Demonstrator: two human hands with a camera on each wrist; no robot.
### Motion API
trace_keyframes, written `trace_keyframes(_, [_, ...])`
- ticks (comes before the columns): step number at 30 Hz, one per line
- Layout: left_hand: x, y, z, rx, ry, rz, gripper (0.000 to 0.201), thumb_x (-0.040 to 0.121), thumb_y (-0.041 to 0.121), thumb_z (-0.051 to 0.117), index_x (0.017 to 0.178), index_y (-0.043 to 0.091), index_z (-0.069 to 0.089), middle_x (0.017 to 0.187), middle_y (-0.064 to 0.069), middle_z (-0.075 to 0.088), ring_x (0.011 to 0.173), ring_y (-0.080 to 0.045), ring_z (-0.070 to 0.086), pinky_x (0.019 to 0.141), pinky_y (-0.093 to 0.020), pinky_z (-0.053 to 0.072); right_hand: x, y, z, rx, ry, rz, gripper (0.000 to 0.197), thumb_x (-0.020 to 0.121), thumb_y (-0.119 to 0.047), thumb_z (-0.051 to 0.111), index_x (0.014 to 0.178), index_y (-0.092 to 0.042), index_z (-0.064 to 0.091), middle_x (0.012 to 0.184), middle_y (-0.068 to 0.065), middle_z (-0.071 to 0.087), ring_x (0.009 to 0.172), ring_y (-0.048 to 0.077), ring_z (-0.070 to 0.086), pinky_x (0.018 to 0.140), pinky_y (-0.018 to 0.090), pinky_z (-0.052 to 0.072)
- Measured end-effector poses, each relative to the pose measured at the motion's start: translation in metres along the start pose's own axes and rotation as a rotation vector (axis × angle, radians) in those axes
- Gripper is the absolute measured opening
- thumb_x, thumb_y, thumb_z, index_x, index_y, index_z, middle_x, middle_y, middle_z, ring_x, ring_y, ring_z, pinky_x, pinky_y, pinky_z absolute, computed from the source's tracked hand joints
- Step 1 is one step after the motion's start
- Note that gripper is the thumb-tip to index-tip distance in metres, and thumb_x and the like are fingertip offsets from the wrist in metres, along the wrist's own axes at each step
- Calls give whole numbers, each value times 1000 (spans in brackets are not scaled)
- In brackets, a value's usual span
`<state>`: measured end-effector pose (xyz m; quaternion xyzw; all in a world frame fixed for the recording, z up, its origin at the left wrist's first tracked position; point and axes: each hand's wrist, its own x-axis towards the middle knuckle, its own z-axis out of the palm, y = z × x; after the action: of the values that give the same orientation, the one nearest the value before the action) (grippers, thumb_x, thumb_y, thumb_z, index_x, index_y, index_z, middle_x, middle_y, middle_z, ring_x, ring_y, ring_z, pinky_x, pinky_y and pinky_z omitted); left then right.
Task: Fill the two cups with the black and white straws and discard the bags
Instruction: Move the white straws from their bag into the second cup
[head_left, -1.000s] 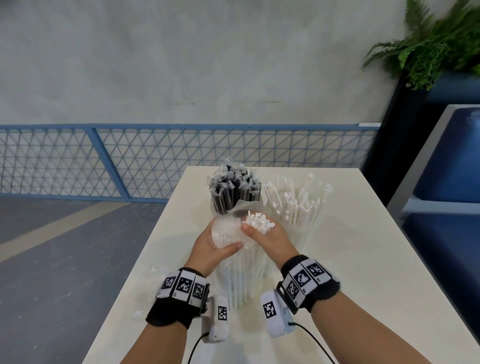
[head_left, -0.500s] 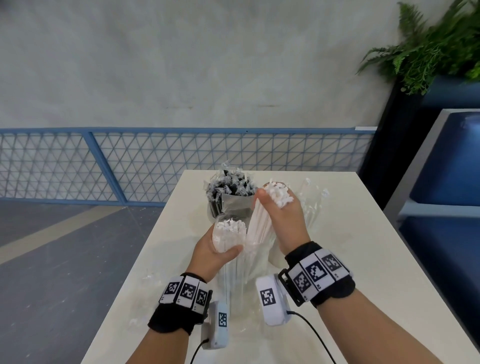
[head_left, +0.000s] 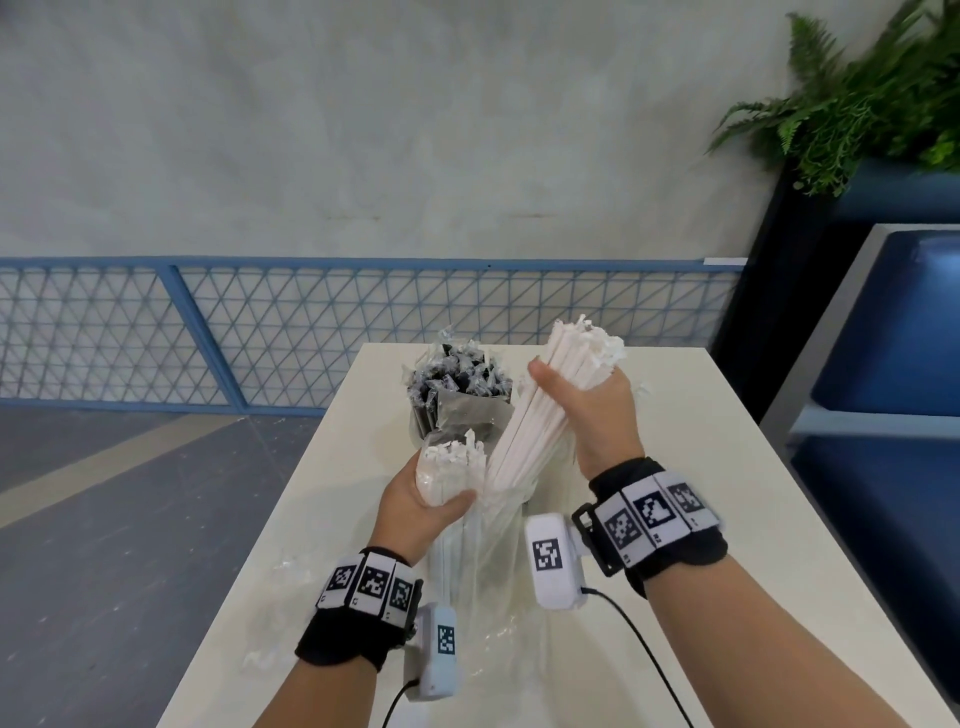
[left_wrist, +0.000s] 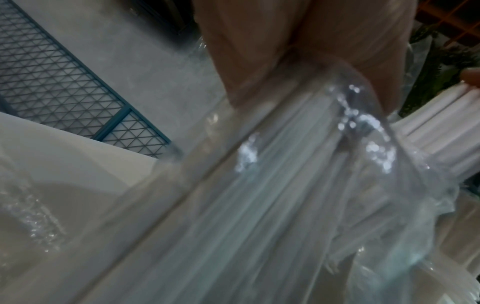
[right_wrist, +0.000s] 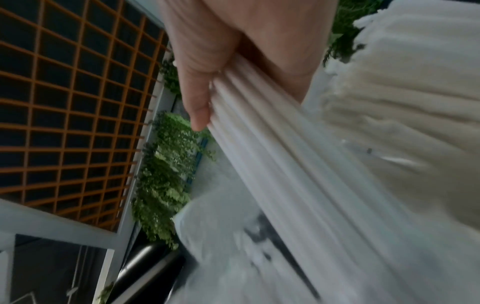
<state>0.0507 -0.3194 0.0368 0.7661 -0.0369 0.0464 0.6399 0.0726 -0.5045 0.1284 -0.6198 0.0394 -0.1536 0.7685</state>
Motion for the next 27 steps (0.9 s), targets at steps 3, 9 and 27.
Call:
trace_keyframes(3, [0, -1, -1, 14, 16, 13, 49, 71, 4, 77, 113, 18, 57, 99, 11, 64, 94, 6, 58, 71, 1, 44, -16, 18, 3, -68, -53, 40, 46, 69, -17, 79, 110, -3, 63, 102, 8, 71, 95, 16, 68, 79, 25, 56])
trace_keyframes(9, [-1, -2, -1, 22, 12, 1, 53, 70, 8, 78, 118, 16, 56, 107, 5, 66, 103, -8, 61, 79, -3, 46, -27, 30, 11, -45, 30, 110, 35, 74, -14, 76, 104, -3, 63, 96, 6, 70, 85, 10, 66, 66, 18, 54])
trace_keyframes(27, [-4, 4, -3, -56, 16, -60, 47, 71, 6, 77, 113, 16, 59, 104, 2, 68, 101, -13, 64, 94, -33, 48, 8, -26, -30, 391, 334, 2, 2, 81, -5, 61, 82, -5, 60, 79, 8, 65, 71, 15, 65, 64, 25, 53])
